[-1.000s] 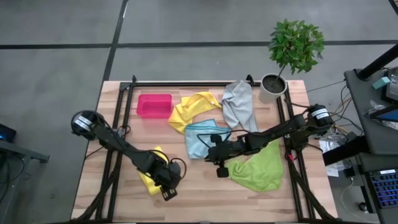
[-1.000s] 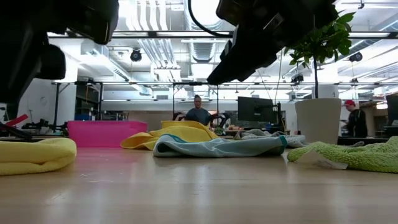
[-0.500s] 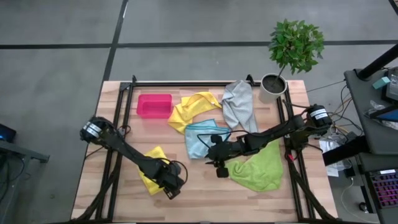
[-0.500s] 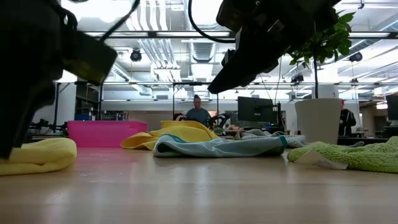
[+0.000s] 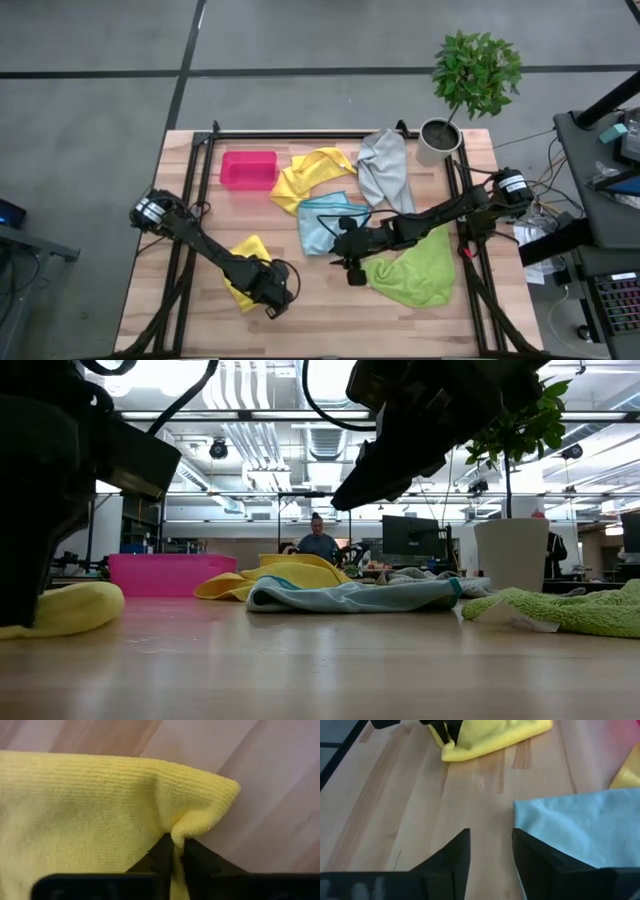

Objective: Fold microfiber towels
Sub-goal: Fold the bottom yellow microfiber cloth

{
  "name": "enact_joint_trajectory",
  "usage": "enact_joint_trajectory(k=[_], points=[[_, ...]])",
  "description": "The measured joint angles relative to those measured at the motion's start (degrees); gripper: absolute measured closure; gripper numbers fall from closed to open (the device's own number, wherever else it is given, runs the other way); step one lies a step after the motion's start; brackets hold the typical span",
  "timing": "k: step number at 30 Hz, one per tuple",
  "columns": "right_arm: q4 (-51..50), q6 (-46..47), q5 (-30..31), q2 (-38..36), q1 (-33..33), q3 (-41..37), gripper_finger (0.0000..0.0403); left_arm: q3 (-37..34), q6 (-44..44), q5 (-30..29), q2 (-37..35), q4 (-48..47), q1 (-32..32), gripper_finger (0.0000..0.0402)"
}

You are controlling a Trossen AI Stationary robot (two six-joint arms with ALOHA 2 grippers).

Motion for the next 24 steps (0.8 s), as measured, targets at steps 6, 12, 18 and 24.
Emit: enact_joint_trajectory(k=[6, 12, 18, 24], points=[[1.6, -0.3, 0.0, 0.0, 0.0, 0.0, 0.0262, -0.3, 4.8, -0.6, -2.1, 0.6, 0.1, 0.0399], [3.3, -4.3, 0.0, 0.4, -0.1, 0.1, 0.0220, -0.2, 14.2, -2.6, -10.8, 1.0, 0.1, 0.0400], [9.0, -12.0, 0.0, 3.2, -0.1, 1.2, 0.0174, -0.7, 22.8, -5.0, -18.9, 0.8, 0.1, 0.0401], [9.3, -20.9, 0.0, 8.6, -0.1, 8.5, 0.0150, -1.0, 27.3, -6.1, -23.5, 0.8, 0.1, 0.0401]])
